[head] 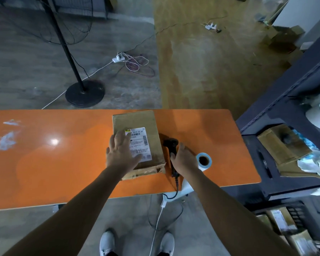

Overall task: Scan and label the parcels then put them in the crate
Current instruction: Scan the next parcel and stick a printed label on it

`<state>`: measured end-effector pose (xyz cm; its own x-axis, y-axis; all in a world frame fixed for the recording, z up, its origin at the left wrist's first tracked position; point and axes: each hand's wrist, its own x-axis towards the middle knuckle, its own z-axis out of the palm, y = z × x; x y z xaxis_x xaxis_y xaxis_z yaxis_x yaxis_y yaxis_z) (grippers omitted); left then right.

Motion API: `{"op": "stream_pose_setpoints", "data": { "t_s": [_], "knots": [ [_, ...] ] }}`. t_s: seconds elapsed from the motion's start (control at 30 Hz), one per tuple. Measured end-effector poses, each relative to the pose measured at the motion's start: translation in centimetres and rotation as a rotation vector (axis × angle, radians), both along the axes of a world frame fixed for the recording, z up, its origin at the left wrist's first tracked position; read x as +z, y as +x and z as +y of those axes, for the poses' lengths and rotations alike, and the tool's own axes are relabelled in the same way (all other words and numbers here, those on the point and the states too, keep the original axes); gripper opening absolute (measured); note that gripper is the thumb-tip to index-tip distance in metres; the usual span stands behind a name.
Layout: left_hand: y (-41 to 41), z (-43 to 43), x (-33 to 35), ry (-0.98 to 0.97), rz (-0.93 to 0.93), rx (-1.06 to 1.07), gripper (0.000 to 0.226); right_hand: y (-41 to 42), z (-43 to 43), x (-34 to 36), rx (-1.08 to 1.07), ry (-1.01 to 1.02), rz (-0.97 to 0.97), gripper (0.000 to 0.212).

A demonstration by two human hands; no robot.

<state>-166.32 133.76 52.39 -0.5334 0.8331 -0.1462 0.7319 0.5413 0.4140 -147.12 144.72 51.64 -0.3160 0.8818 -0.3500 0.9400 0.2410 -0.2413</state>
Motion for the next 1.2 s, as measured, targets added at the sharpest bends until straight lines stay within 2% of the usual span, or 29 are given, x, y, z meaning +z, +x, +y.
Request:
{"op": "stream_pose_setpoints", "data": {
  "t_s": [0.1, 0.37, 0.5, 0.6, 0.73, 0.8, 0.9, 1.2],
  "knots": [
    [1.2, -0.7, 0.1, -0.011, 0.017, 0.058, 0.087, 0.1, 0.3, -1.6, -0.024, -0.121, 0.079, 0.066],
    [3.2, -1.8, 0.7, -0.041, 0.054, 0.102, 0.087, 0.6, 1.1, -2.0, -0.138, -0.379, 0.305, 0.048],
    [3.2, -1.9, 1.3, -0.074, 0.039, 0.088, 0.09, 0.9, 1.5, 0.7, -0.225, -0.317, 0.379, 0.034],
    [3.1, -1.9, 1.9, -0.09, 0.006, 0.055, 0.089, 0.6, 1.5, 3.6, -0.279, -0.276, 0.525, 0.025],
    [2.8, -2.3, 2.7, -0.094, -0.051, 0.02, 0.087, -0.7, 1.0, 8.1, -0.327, -0.312, 0.697, 0.029],
    [2.4, -2.6, 3.1, -0.092, -0.061, -0.009, 0.089, -1.8, 0.4, 9.8, -0.319, -0.317, 0.712, 0.028],
    [1.8, -3.3, 3.9, -0.08, -0.071, -0.053, 0.089, -3.7, -1.2, 11.8, -0.279, -0.326, 0.682, 0.012],
    [0.7, -5.7, 5.3, -0.077, -0.189, -0.1, 0.079, -7.7, -5.6, 14.2, -0.299, -0.357, 0.649, 0.022]
  ]
}}
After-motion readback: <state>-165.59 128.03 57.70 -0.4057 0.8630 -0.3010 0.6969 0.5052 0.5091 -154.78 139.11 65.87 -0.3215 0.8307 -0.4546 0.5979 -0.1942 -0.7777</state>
